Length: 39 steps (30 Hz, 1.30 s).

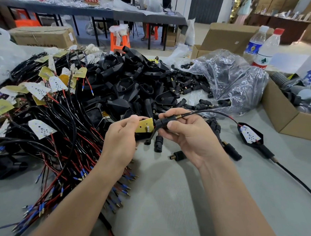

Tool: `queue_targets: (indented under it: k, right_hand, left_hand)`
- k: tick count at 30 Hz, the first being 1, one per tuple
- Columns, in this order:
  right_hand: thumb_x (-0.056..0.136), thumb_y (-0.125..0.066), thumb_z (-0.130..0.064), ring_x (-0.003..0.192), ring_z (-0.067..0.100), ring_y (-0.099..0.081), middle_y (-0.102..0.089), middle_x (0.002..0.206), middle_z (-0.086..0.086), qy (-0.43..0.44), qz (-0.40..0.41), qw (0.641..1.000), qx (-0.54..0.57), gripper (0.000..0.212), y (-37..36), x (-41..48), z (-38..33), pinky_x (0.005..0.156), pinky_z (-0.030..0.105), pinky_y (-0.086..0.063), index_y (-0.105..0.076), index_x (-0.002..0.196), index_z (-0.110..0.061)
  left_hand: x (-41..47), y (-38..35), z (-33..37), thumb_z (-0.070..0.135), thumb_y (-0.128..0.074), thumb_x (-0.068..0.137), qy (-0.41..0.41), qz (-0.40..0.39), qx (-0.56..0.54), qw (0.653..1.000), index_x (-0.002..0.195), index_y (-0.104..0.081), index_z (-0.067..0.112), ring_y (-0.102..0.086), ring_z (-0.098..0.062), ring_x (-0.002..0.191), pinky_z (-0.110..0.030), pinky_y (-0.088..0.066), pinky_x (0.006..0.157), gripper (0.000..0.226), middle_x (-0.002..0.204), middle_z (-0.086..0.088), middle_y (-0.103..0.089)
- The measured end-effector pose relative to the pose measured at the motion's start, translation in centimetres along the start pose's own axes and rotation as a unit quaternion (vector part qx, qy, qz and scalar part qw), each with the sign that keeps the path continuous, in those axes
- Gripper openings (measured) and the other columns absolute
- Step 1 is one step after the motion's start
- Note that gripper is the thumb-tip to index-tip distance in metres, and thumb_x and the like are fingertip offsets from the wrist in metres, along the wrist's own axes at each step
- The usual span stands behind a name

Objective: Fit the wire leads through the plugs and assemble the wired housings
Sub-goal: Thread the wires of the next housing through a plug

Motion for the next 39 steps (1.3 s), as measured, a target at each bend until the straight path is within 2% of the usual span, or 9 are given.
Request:
queue_targets:
  k: [3,6,8,12,16,22,28,34,39]
  right_hand:
    - [0.089,-0.053,0.021,0.089,0.026,-0.073,-0.074,0.096,0.014,0.016,0.039,0.999,0.031,0.031,0.4,0.2,-0.1,0.076,0.035,-0.063,-0.068,0.092,-0.005]
    - [0.088,-0.053,0.022,0.092,0.028,-0.073,-0.073,0.097,0.015,0.013,0.052,0.998,0.041,0.031,0.6,0.3,0.0,0.077,0.035,-0.063,-0.067,0.094,-0.004]
    - [0.088,-0.052,0.023,0.090,0.026,-0.074,-0.074,0.096,0.014,0.009,0.050,0.998,0.042,0.031,0.5,0.3,0.2,0.081,0.037,-0.063,-0.068,0.094,-0.004]
    - [0.091,-0.056,0.017,0.087,0.023,-0.075,-0.075,0.093,0.014,-0.017,0.055,0.997,0.041,0.024,0.4,0.3,0.7,0.075,0.033,-0.063,-0.067,0.097,-0.003]
    - [0.093,-0.056,0.015,0.089,0.025,-0.075,-0.076,0.092,0.014,-0.031,0.076,0.995,0.052,0.022,0.8,0.4,0.9,0.072,0.031,-0.062,-0.068,0.097,-0.003]
    - [0.091,-0.053,0.017,0.082,0.023,-0.075,-0.076,0.090,0.013,-0.003,0.100,0.989,0.105,0.027,1.4,0.7,0.6,0.081,0.035,-0.064,-0.070,0.094,-0.004]
    - [0.091,-0.051,0.019,0.088,0.023,-0.072,-0.074,0.094,0.010,0.035,0.040,0.996,0.078,0.031,0.8,0.7,0.1,0.087,0.035,-0.060,-0.066,0.096,-0.007]
    - [0.087,-0.058,0.013,0.093,0.020,-0.071,-0.076,0.108,0.007,0.017,-0.003,1.000,0.009,0.032,-0.2,0.3,0.4,0.098,0.044,-0.056,-0.074,0.089,-0.015]
    - [0.088,-0.059,0.012,0.099,0.023,-0.071,-0.075,0.106,0.007,0.016,-0.013,1.000,-0.001,0.038,-0.8,0.1,0.4,0.086,0.037,-0.060,-0.077,0.082,-0.021]
  left_hand:
    - [0.2,0.9,0.8,0.031,-0.060,0.098,-0.077,0.060,0.071,0.993,0.104,-0.078,0.045,-0.066,-0.013,0.072,-0.023,-0.053,0.060,0.023,0.082,0.017,-0.073]
    - [-0.5,1.5,1.7,0.027,-0.074,0.091,-0.144,0.121,0.173,0.967,0.111,-0.078,0.040,-0.055,-0.006,0.047,-0.013,-0.040,0.045,0.024,0.063,0.020,-0.068]
    - [-1.2,1.8,2.5,0.028,-0.079,0.088,-0.197,0.174,0.246,0.933,0.110,-0.080,0.037,-0.055,-0.002,0.051,-0.019,-0.041,0.053,0.024,0.068,0.018,-0.071]
    - [-2.3,2.1,3.9,0.021,-0.080,0.086,-0.336,0.254,0.301,0.855,0.093,-0.083,0.027,-0.072,-0.011,0.095,-0.026,-0.044,0.088,0.009,0.098,0.011,-0.079]
    - [-2.2,1.7,3.8,0.021,-0.078,0.088,-0.382,0.224,0.315,0.839,0.089,-0.083,0.027,-0.071,-0.012,0.099,-0.027,-0.041,0.092,0.008,0.100,0.011,-0.079]
    - [0.3,1.4,1.3,0.046,-0.076,0.082,-0.101,0.074,0.053,0.991,0.085,-0.079,0.055,-0.063,0.009,0.114,-0.027,-0.047,0.104,0.010,0.115,0.030,-0.071]
    - [0.8,0.1,-0.8,0.011,-0.071,0.095,0.050,0.009,-0.144,0.988,0.134,-0.065,0.026,-0.079,-0.022,0.087,-0.032,-0.064,0.062,0.043,0.095,0.006,-0.079]
    - [0.9,0.4,-0.6,0.002,-0.065,0.098,0.030,0.006,-0.166,0.986,0.103,-0.081,0.023,-0.079,-0.028,0.084,-0.026,-0.062,0.066,0.027,0.096,-0.007,-0.080]
    - [1.0,0.4,-0.5,0.001,-0.065,0.097,0.010,-0.001,-0.172,0.985,0.092,-0.084,0.031,-0.078,-0.027,0.088,-0.027,-0.063,0.070,0.036,0.099,-0.006,-0.080]
Point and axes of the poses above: each hand's wrist, its own x-axis towards the middle knuckle, its own y-axis out of the back of the hand, z = x × y, the point moved 6 cm from there along x, towards the middle knuckle
